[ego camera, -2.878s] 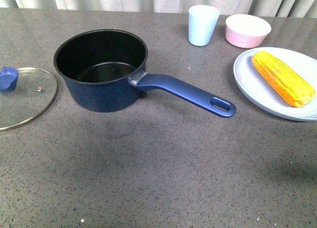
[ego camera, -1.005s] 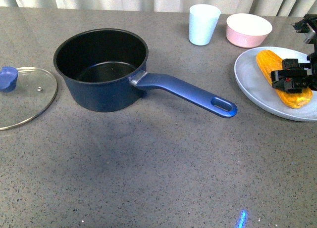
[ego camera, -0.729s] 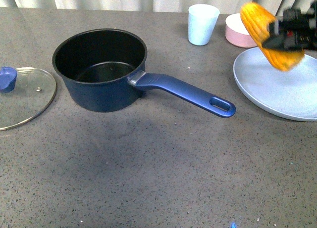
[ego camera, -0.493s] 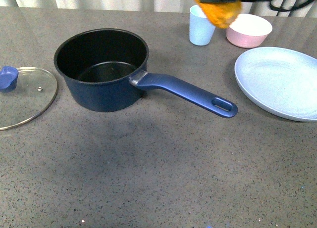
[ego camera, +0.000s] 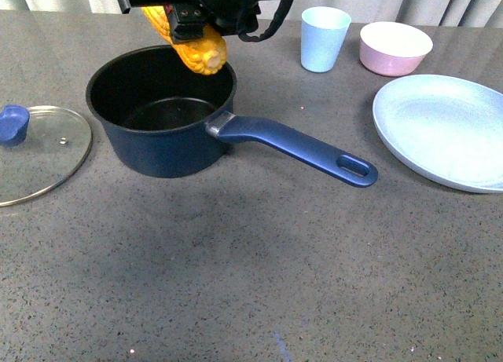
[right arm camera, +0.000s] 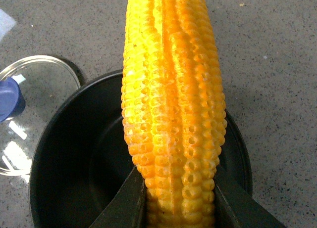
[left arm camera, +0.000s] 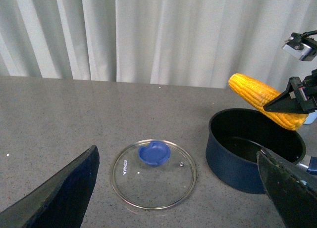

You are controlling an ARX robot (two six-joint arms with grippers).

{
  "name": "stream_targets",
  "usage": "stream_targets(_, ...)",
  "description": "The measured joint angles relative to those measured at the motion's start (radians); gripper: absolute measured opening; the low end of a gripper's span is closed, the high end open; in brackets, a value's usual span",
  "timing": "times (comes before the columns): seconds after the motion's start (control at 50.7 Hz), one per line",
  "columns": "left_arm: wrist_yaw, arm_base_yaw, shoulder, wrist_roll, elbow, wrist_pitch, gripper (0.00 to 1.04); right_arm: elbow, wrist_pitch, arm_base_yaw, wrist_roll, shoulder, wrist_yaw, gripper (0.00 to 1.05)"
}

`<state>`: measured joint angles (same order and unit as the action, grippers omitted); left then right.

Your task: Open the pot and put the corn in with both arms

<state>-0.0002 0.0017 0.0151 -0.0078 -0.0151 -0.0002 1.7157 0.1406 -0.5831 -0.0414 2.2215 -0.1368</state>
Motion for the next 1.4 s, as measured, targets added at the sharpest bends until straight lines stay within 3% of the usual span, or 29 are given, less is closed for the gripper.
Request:
stream_targets(0.375,0.000,0.000,0.000,0.000,0.000,0.000,0.96,-0.015,-0.004,-0.033,-0.001,0.031,0.013,0.21)
stream_targets(0.572,0.000,0.000,0.000,0.000,0.000,0.000,0.96,-0.061,-0.029,-0.040,0.000,0.031,0.017,0.61)
stream_targets(0.789,0.000,0.000,0.000,0.000,0.000,0.000,0.96,-0.150,-0.106,-0.033,-0.012,-0.001,0.051,0.97)
stream_targets(1.143,0.000,0.000,0.000,0.000,0.000,0.000,0.96,-0.556,-0.385,0.124,-0.076,-0.456,0.093,0.96)
stream_targets(1.4,0.000,0.000,0.000,0.000,0.000,0.000,0.96,-0.920,-0.442,0.253,-0.144,-0.875,0.083,0.96)
